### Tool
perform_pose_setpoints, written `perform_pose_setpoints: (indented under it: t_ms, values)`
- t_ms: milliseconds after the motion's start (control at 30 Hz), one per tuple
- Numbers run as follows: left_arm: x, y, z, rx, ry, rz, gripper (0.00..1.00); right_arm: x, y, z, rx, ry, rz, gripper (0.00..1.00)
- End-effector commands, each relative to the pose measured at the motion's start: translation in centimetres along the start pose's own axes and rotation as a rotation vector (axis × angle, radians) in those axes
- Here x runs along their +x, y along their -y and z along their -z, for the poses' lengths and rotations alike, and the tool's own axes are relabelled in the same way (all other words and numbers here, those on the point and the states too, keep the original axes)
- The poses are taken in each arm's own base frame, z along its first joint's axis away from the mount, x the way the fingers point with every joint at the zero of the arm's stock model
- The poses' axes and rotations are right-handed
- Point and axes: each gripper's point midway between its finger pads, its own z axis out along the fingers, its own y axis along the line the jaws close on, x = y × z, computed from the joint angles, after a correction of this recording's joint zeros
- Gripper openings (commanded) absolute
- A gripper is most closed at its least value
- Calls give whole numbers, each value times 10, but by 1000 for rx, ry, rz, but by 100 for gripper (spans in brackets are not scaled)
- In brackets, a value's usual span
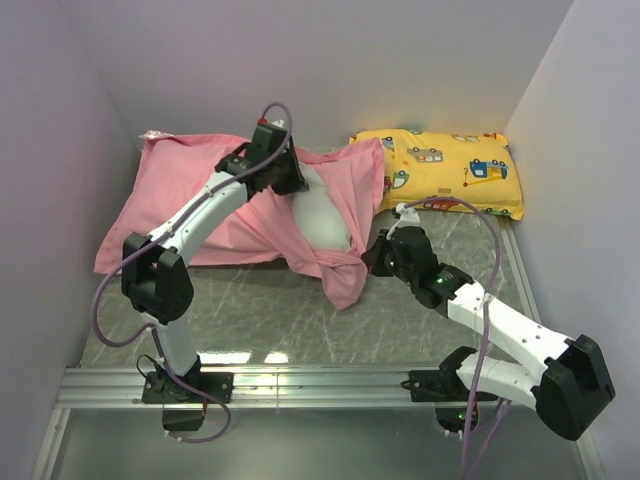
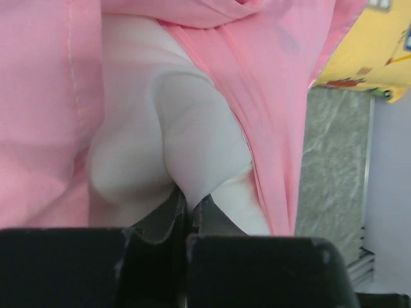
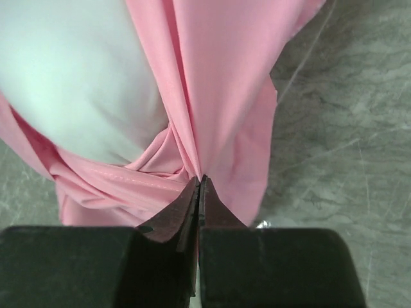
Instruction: Remove the pillowcase from the pillow
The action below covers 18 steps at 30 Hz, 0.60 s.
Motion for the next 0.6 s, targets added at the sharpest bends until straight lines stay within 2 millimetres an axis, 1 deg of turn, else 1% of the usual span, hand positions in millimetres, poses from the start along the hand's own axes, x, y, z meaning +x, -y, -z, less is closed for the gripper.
perform_pose_setpoints:
  t_ms: [0,33,67,133,167,267,333,367,400,433,467,500,533,567]
  values:
    - [-106,8,39,84,264,58,0,42,42,-1,158,-117,22,0]
    - [-110,9,43,104,266,68,0,45,44,-4,167,-124,20,0]
    - [-115,3,45,113,269,86,0,51,48,-9,177,-137,21,0]
    - [-120,6,52,168,258,111,0,56,48,-14,175,-154,15,0]
    - [-124,5,55,175,261,114,0,61,50,-17,180,-168,12,0]
    - [-121,6,61,183,246,100,0,61,47,-25,173,-167,2,0]
    - [-121,8,69,227,240,111,0,57,49,-29,189,-154,8,0]
    - [-128,2,72,244,245,132,0,59,51,-35,203,-162,16,0]
    - [-132,2,76,282,237,175,0,60,53,-38,219,-166,19,0]
    - [-132,11,81,360,205,180,0,60,52,-41,218,-175,22,0]
    - [-140,5,84,373,207,204,0,65,52,-46,216,-193,23,0]
    - [-142,7,84,394,195,227,0,68,49,-48,205,-198,19,0]
    - [-148,14,91,426,198,223,0,72,47,-51,194,-211,20,0]
    - [-150,16,93,437,199,228,0,71,42,-53,183,-207,19,0]
